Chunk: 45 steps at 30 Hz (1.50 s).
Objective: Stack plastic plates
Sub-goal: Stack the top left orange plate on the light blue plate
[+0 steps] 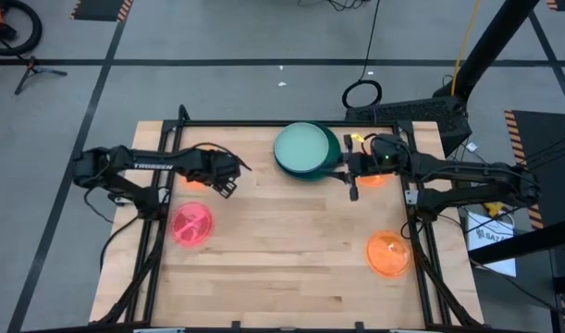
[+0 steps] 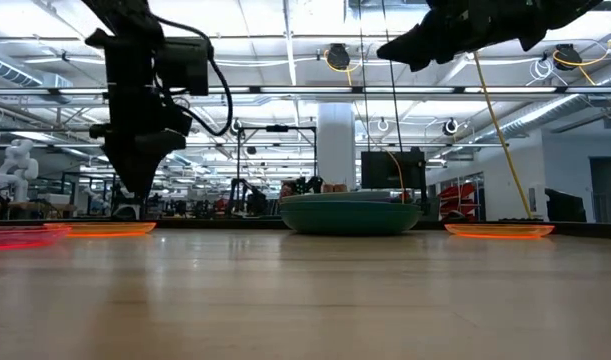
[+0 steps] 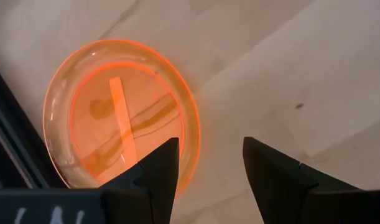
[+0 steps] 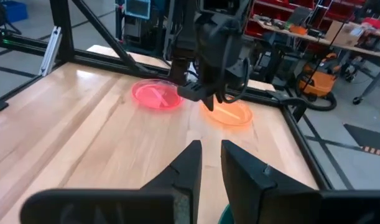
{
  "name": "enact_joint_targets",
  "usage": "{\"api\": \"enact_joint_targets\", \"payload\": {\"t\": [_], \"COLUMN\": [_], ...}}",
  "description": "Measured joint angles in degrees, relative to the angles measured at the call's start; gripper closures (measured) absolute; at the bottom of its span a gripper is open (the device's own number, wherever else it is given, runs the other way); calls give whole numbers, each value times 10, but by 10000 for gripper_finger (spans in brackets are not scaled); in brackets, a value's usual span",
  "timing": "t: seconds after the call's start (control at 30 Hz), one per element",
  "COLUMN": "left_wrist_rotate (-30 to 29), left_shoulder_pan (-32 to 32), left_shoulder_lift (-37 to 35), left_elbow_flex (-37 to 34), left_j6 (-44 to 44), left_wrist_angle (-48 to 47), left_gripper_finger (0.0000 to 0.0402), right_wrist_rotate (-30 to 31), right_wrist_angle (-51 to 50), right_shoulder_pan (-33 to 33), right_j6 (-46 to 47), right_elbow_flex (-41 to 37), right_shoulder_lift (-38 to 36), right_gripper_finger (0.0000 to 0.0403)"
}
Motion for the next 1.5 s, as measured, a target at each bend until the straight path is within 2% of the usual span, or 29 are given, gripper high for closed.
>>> {"api": "enact_joint_targets", "payload": {"t": [0.17, 0.47, 0.73, 1.5], "left_wrist_rotate": [2, 2, 2, 2], "left_shoulder_pan": [30, 66, 91, 99], "left_shoulder_lift": [23, 75, 111, 121], "left_elbow_flex": [0, 0, 0, -1], "left_j6": [24, 68, 89, 70], "left_wrist_angle": [16, 65, 73, 78], "left_gripper_finger": [218, 218, 218, 218], "right_wrist_rotate": [0, -2, -2, -2], "right_wrist_angle": [-29, -138, -187, -186], "right_shoulder_pan": [0, 2, 2, 9], "right_j6": [16, 75, 121, 133], "right_elbow_flex": [0, 0, 0, -15], "right_shoulder_lift": [-18, -65, -73, -73], "right_gripper_finger": [348, 348, 348, 348]}}
